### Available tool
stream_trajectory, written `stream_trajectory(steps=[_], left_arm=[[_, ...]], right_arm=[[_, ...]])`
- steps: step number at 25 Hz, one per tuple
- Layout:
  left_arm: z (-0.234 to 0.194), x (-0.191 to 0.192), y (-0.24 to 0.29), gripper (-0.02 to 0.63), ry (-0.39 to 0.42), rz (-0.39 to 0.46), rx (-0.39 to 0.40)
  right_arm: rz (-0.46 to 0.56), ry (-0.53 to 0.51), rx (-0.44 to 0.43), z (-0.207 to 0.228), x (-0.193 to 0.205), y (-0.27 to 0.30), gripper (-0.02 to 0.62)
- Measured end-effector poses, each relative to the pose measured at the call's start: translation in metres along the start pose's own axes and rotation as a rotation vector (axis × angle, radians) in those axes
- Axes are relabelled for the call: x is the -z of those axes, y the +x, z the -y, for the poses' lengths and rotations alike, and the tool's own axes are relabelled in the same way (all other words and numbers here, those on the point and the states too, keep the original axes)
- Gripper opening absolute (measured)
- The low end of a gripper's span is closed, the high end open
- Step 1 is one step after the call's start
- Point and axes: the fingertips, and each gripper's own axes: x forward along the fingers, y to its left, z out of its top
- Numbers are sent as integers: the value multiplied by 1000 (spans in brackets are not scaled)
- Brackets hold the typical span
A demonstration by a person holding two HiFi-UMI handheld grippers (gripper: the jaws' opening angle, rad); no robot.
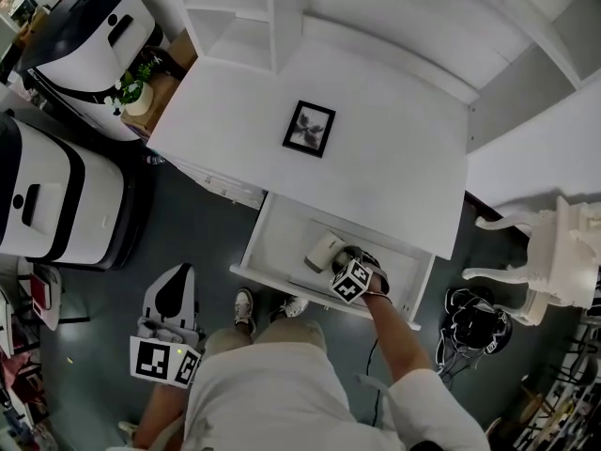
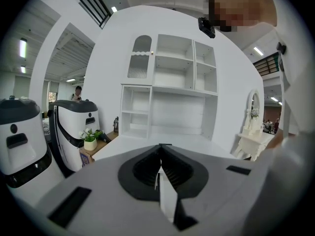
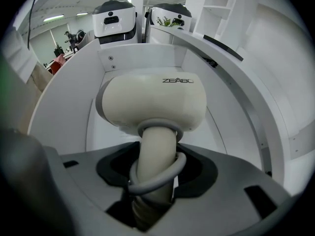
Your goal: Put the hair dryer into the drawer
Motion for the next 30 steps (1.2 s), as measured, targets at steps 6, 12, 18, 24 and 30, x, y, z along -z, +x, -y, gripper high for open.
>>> stream_trajectory(steps=[6,12,18,24,30], left_arm=[[2,6,6,17,-35,1,11],[5,2,6,17,-39,13,28],[2,2,7,17,-63,7,30],[-2,3,3,17,-68,9,29],[-10,4,-1,17,-84,9,23]], right_arm=[[-63,-28,-83,-1,-5,7,218],[-94,-57,-102,-5,-3,7,218],[-106,-47,-116,-3,-4,8,218],[-148,-63,-140,-4,-4,9,219],[-163,-99,-113,-5,-6,7,218]])
